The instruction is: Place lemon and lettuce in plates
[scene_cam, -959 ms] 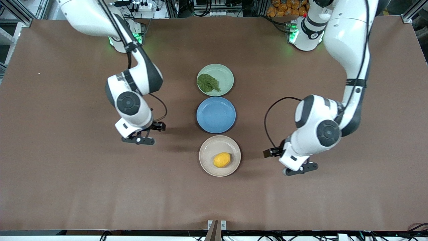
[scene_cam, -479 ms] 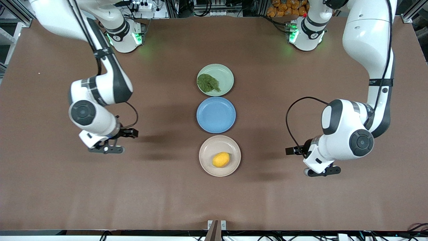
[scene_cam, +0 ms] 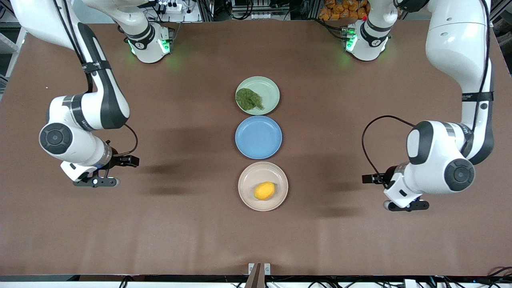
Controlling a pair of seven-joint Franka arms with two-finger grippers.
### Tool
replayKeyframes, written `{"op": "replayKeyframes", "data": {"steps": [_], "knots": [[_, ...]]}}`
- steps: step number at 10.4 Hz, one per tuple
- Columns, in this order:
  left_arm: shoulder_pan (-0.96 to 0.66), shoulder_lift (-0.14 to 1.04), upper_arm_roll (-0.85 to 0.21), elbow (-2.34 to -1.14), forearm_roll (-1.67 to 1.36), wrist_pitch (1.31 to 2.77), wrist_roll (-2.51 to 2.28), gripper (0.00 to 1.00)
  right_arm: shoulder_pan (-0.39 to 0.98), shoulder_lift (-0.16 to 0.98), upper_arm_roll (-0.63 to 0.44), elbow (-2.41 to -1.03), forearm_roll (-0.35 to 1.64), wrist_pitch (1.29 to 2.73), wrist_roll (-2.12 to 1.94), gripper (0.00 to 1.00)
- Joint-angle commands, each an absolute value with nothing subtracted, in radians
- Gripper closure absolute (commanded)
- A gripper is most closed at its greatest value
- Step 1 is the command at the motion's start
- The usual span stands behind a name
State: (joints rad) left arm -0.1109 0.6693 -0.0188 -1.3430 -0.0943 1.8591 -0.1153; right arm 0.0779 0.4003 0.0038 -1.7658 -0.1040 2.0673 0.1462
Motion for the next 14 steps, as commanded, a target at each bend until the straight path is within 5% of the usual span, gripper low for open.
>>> {"op": "replayKeyframes", "data": {"steps": [1, 5, 8, 14], "knots": [[-0.104, 0.632, -0.023, -1.376, -0.075, 1.848, -0.095, 0.00, 0.032, 0.373, 0.025, -1.816, -0.106, 2.071, 0.124, 0.00], [-0.069, 0.546, -0.025, -1.454, -0.075, 1.854, -0.087, 0.00, 0.066, 0.217, 0.028, -2.027, -0.104, 2.126, 0.140, 0.00], [-0.045, 0.378, -0.025, -1.693, -0.075, 1.994, -0.060, 0.00, 0.132, 0.062, 0.026, -2.170, -0.106, 2.126, 0.222, 0.00], [-0.029, 0.191, -0.029, -1.802, -0.075, 1.958, -0.064, 0.00, 0.052, 0.020, 0.021, -2.126, -0.106, 2.099, 0.195, 0.00]]}}
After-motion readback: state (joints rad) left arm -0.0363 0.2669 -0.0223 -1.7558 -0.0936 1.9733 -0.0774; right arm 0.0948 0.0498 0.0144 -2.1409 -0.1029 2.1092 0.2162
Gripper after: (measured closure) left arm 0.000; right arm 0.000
